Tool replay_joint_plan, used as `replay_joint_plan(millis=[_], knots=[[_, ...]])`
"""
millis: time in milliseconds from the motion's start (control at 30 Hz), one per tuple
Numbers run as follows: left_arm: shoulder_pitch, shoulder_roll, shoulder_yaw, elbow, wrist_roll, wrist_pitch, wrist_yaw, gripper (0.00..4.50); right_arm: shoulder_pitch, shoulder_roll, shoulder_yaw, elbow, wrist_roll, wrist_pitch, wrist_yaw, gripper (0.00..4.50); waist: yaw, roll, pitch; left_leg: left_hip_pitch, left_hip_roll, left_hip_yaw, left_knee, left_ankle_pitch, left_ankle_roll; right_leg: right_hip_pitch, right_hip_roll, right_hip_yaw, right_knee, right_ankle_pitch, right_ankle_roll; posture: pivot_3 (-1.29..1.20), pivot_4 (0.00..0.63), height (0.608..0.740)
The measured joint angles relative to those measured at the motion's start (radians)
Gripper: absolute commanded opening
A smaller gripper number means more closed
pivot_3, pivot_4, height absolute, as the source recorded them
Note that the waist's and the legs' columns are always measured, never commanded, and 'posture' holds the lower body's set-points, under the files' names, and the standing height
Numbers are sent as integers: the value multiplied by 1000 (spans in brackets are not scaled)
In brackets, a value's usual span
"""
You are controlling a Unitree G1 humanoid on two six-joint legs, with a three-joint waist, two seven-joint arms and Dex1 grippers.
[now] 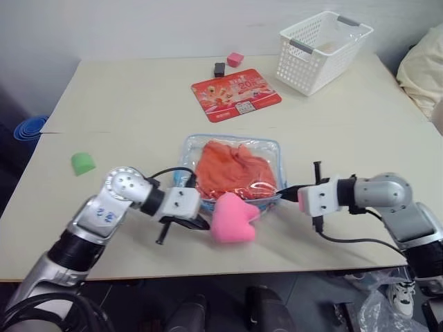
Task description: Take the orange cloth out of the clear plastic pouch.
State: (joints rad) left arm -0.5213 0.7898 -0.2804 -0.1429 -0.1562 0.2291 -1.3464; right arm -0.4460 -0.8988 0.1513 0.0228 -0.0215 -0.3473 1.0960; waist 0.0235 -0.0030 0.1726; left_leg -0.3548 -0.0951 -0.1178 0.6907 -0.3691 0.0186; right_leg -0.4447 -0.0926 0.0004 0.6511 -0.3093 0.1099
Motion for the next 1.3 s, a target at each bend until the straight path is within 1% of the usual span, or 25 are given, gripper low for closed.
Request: replay_joint_plan(millis=[200, 267, 333, 433, 567, 700, 767, 833, 933, 967, 1000, 1033, 1100, 1200, 1300], knots=[[69, 89, 163, 37, -42, 51, 47, 0, 47, -45, -46, 18, 26, -51, 10, 40, 0, 0, 0, 0, 0, 0, -1, 0, 0, 0, 0, 0, 0, 0, 0, 0, 150, 740], [79, 91, 205, 44, -55, 66, 71, 0, 62, -46, -47, 19, 35, -51, 12, 40, -1, 0, 0, 0, 0, 0, -1, 0, 0, 0, 0, 0, 0, 0, 0, 0, 150, 740], [74, 73, 219, 40, -82, 97, 88, 0, 62, -45, -47, 19, 41, -46, 11, 40, -1, 0, 0, 0, 0, 0, -1, 0, 0, 0, 0, 0, 0, 0, 0, 0, 150, 740], [30, -11, 216, 13, -140, 195, 123, 577, 53, -23, -42, 18, 41, -43, 8, 0, 1, 0, 0, 0, 0, 0, 0, 0, 0, 0, 0, 0, 1, 0, 0, 0, 150, 740], [-100, -135, 111, -9, -157, 239, 124, 1828, 21, 14, -28, 25, 35, -37, 4, 0, 0, 0, 0, -1, 0, 0, 2, 0, 0, 0, 0, 0, 1, 0, 0, 0, 150, 740], [-164, -198, -9, -9, -137, 216, 84, 3035, 15, 25, -11, 37, 25, -21, 4, 0, -7, 0, 0, -1, 1, 1, 1, 0, 0, 0, 1, 0, 0, 0, 0, 0, 150, 740], [-181, -203, -75, -6, -108, 168, 44, 3589, 15, 38, 1, 45, 19, -20, 4, 0, -12, 0, 0, -1, 1, 1, 1, 0, 0, 0, 1, 0, 0, 0, 0, 0, 150, 740], [-186, -190, -132, 10, -67, 94, -9, 3589, 19, 43, 3, 51, 12, -17, 4, 0, -14, 0, 0, -1, 1, 1, 1, 0, 0, 0, 1, 0, 1, 0, 0, 0, 150, 740], [-188, -164, -182, 60, -5, -17, -70, 3589, 25, 43, 4, 55, 3, -11, 4, 0, -13, 0, 0, -1, 1, 1, 1, 0, 0, 0, 1, 0, 0, 0, 0, 0, 150, 740], [-191, -158, -198, 85, 21, -66, -85, 3625, 28, 43, 5, 55, 4, 3, 6, 453, -11, 0, 0, -1, 0, 1, 1, 0, 0, 0, 1, 0, 1, 0, 0, 0, 150, 740], [-198, -161, -212, 112, 48, -116, -87, 3625, 33, 43, 5, 56, 3, 16, 7, 648, -9, 0, 0, -1, 0, 1, 1, 0, 0, 0, 1, 0, 0, 0, 0, 0, 150, 740], [-204, -167, -220, 133, 70, -156, -86, 3625, 35, 43, 8, 56, 2, 25, 7, 958, -7, 0, 0, -1, 0, 1, 2, 0, 0, 0, 1, 0, 0, 0, 0, 0, 150, 740], [-223, -205, -234, 185, 108, -239, -75, 3625, 37, 43, 8, 57, -8, 39, 6, 1653, 0, 0, 0, -1, 0, 1, 2, 0, 0, 0, 0, 0, 0, 0, 0, 0, 150, 740], [-229, -252, -240, 233, 128, -299, -58, 3625, 43, 43, 8, 52, -14, 46, 4, 2638, 2, 0, 0, -1, 0, 1, 3, 0, 0, 0, 0, 0, 0, 0, 0, 0, 150, 740], [-239, -274, -239, 247, 141, -324, -48, 3625, 61, 31, 7, 31, -18, 45, 5, 2638, 2, 0, 0, -1, 0, 1, 3, 0, 0, 0, 0, 0, 0, 0, 0, 0, 150, 740]])
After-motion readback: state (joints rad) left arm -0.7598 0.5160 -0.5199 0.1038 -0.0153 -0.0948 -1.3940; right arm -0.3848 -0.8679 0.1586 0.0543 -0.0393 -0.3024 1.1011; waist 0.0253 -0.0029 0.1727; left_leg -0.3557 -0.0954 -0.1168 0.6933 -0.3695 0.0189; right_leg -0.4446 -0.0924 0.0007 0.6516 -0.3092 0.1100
